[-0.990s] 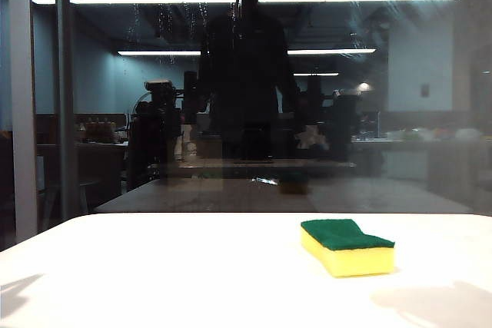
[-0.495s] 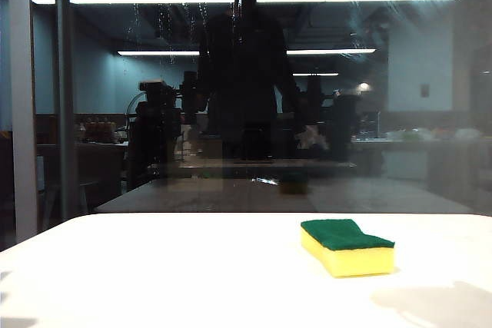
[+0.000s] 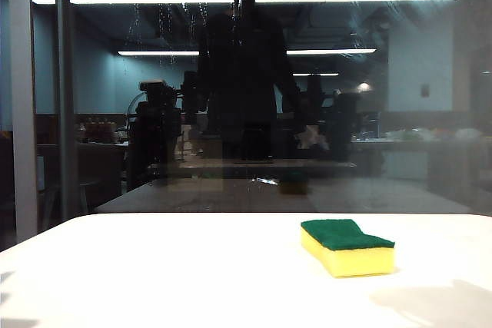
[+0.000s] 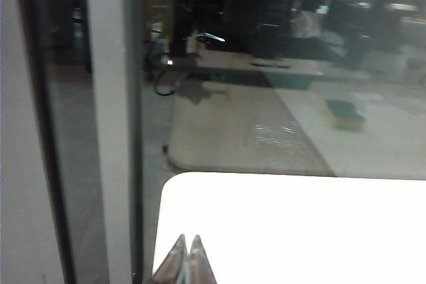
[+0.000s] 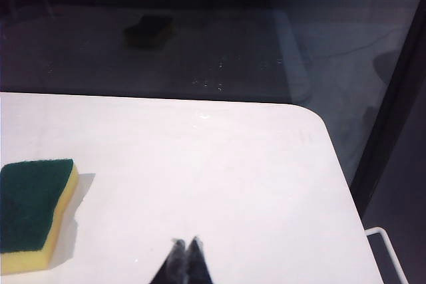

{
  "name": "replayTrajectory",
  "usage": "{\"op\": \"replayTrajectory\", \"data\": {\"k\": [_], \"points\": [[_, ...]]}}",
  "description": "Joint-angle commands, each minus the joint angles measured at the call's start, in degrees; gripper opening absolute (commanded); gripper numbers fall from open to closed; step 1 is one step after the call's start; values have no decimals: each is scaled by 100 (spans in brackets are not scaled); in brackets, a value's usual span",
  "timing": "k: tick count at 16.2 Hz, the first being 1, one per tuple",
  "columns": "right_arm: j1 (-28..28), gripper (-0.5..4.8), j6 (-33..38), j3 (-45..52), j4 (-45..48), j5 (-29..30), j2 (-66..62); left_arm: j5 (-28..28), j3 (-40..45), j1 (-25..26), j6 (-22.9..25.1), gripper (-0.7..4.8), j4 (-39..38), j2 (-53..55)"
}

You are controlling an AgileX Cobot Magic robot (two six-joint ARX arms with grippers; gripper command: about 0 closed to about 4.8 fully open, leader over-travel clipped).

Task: Reach upward to find where there is water on the glass, pick up the sponge from the table, dry the water, and finally place the sponge back on the table.

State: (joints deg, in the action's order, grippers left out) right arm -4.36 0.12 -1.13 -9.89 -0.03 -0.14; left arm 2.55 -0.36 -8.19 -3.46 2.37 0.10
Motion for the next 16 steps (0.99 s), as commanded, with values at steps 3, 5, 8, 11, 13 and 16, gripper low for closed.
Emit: {"op": "replayTrajectory", "data": {"k": [3,5,8,11,13,16], "points": [[2,-5,-15,-24,116,-24,2,-42,-22,2,0,-6,79,4],[2,-5,-15,-24,116,-24,2,-181,-26,2,-2,-6,85,4],[-2,-5,-13,-57,120,4,2,-798,-70,2,2,-6,114,4],[0,-6,601,-291,116,13,2,-1032,-264,2,-2,-6,96,4],[0,-5,872,-601,116,4,2,-1029,-511,2,-2,-6,61,4],[0,-6,872,-1071,107,2,2,-1025,-1025,2,-4,-6,-264,13]]}}
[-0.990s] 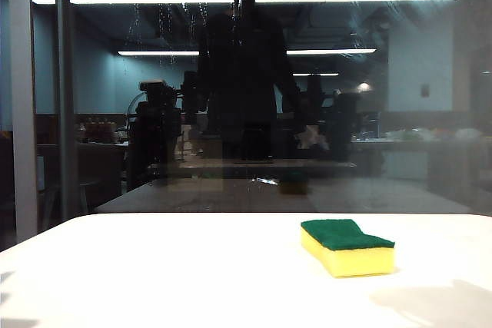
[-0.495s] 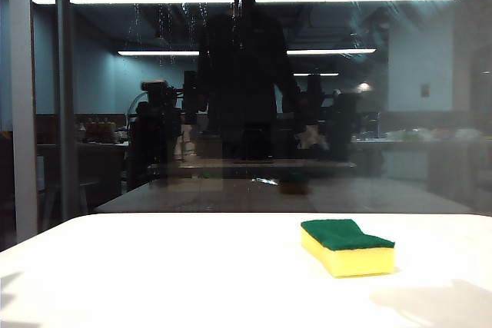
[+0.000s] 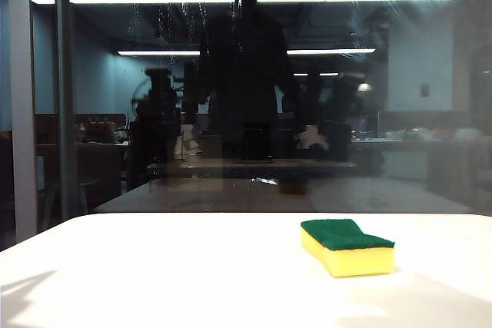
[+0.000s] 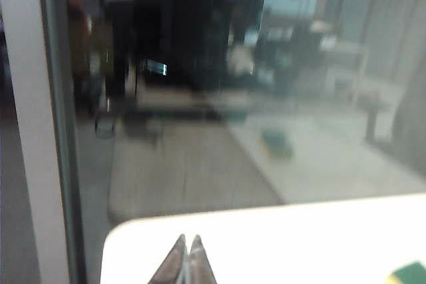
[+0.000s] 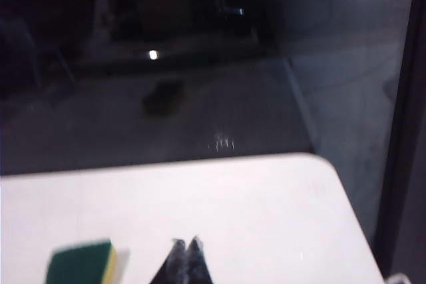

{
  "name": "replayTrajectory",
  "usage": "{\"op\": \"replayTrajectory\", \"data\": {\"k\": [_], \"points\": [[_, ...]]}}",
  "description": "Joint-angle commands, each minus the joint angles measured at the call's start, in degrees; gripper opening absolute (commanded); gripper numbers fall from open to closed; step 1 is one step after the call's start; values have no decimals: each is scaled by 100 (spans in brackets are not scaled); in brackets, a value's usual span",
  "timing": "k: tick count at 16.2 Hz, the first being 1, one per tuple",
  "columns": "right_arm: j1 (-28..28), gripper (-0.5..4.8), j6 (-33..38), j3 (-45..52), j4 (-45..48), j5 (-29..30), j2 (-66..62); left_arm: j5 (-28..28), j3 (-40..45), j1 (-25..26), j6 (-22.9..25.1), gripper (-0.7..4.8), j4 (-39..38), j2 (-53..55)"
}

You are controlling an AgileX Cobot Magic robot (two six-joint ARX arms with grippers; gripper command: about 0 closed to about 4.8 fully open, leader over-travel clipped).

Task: Reach upward to find where there is water on the glass, pick up the sponge from the table, dry the water, and finally place the sponge back on the table.

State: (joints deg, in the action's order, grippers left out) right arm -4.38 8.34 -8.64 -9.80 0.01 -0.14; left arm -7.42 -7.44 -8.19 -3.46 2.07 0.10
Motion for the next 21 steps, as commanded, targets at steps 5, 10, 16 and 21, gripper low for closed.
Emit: {"op": "replayTrajectory", "data": {"k": [5,10,16,21], "points": [[2,-6,50,-1320,-131,-13,-35,-2,-1414,2,-214,-6,-710,61],[4,-6,48,-2549,-330,-50,-691,-46,-3021,2,-319,-6,-935,1202],[2,-6,129,-5425,-745,-28,-2800,-595,-6194,2,-317,-6,-1071,3934],[2,-5,127,-9097,-1759,15,-5209,-586,-9394,2,-258,-6,-2308,5954]]}}
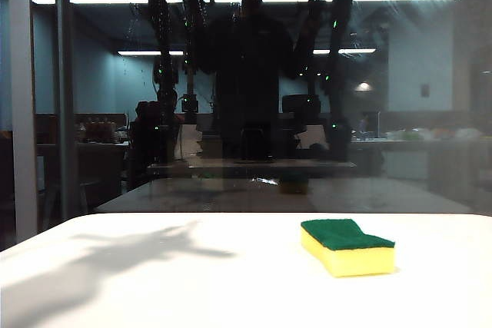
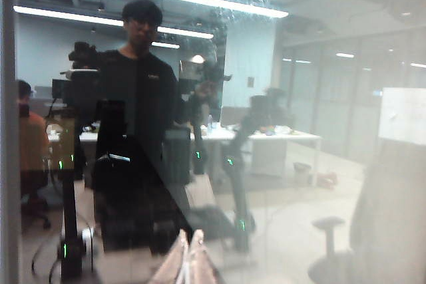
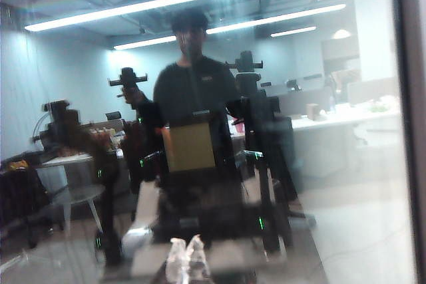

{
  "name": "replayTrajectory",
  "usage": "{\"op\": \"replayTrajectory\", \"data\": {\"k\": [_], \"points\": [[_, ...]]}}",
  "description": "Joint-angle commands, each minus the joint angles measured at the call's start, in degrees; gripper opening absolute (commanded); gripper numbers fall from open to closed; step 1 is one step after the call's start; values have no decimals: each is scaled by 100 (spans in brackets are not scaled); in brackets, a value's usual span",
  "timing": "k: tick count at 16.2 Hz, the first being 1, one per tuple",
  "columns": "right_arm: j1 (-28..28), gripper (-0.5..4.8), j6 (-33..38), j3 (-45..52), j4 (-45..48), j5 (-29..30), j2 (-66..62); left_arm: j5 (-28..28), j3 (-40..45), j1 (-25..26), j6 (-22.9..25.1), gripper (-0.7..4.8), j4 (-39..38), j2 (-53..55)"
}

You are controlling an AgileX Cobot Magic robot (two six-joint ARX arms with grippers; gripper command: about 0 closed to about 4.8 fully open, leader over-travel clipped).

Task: Reach upward to find where there is water on the glass, pick up the sponge from the table, dry the water, and finally place the sponge back on the table.

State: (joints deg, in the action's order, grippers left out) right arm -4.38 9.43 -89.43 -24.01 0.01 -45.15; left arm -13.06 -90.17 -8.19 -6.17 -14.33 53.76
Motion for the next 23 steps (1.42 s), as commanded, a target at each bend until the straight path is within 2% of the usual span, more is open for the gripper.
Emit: {"op": "replayTrajectory", "data": {"k": [1,4,6,9,16,19,21,23], "points": [[2,-5,17,-1593,-496,15,-1130,13,-1703,2,15,-6,-994,911],[2,-5,20,-3220,-1049,22,-2334,37,-3296,2,66,-6,-1606,1882],[4,-6,20,-4413,-1692,201,-3248,31,-3993,2,424,-6,-1711,2393],[4,-6,20,-5549,-2385,660,-4188,13,-4151,4,424,-6,-1700,2671],[4,-6,17,-5729,-2369,763,-4415,-15,-4153,2,426,-6,-1464,2710],[4,-5,17,-5729,-2374,835,-4413,-284,-4153,2,424,-6,-1471,2710],[4,-6,17,-5733,-2358,1388,-4406,-369,-4153,2,424,-6,-1469,2710],[4,-6,17,-5733,-2243,1958,-4395,-1029,-4153,2,422,-6,-1419,2710]]}}
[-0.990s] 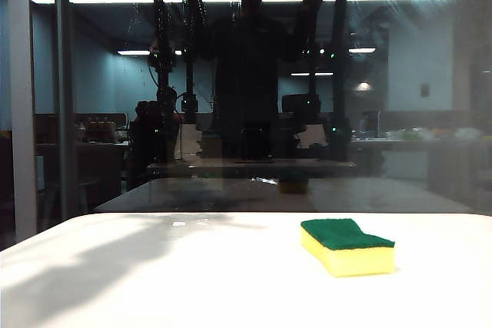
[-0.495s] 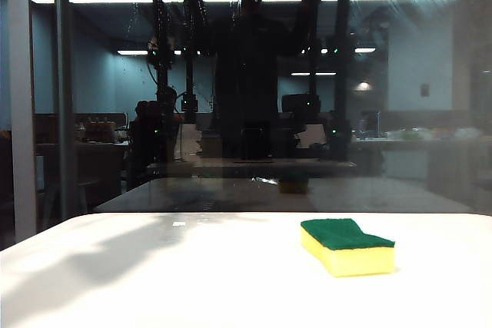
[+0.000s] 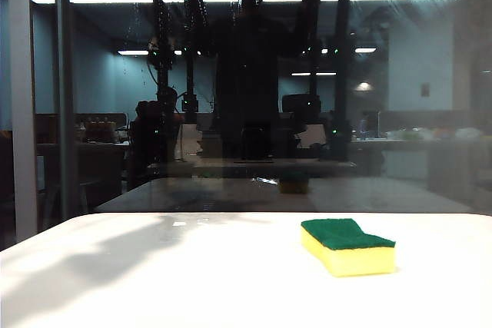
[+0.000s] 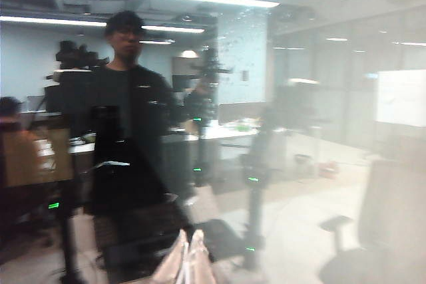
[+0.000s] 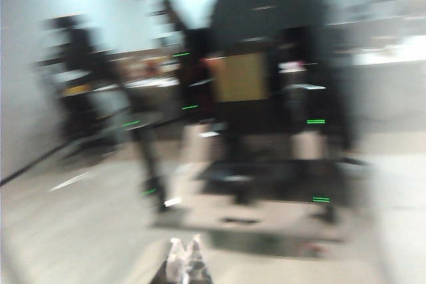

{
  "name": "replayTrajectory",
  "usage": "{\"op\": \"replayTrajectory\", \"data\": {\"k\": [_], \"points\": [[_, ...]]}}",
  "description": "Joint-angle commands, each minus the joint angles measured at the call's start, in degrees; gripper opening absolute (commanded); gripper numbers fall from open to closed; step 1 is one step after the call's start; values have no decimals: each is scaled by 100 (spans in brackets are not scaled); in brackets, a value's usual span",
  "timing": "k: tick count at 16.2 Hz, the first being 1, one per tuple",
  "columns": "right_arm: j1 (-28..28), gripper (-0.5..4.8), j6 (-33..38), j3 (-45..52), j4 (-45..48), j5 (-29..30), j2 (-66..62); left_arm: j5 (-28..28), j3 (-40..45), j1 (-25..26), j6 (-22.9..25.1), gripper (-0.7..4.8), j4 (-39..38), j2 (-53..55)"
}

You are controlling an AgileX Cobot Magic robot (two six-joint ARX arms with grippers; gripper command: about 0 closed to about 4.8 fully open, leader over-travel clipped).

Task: Reach upward to find where there is water on the glass, pick up the sponge from the table, dry the water, and finally place the sponge back on the table.

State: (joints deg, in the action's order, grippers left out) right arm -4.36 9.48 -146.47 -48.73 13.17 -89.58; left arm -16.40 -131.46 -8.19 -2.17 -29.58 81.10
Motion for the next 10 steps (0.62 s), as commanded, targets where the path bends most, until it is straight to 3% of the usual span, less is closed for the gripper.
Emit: {"op": "replayTrajectory", "data": {"k": [1,5,10], "points": [[2,-6,13,-26,343,927,61,-1012,-24,2,20,-6,201,-24],[2,-6,17,-28,529,2131,149,-1971,-24,2,-74,-6,490,-24],[2,-6,149,-22,527,3097,155,-3056,-24,4,-986,-6,610,-24]]}}
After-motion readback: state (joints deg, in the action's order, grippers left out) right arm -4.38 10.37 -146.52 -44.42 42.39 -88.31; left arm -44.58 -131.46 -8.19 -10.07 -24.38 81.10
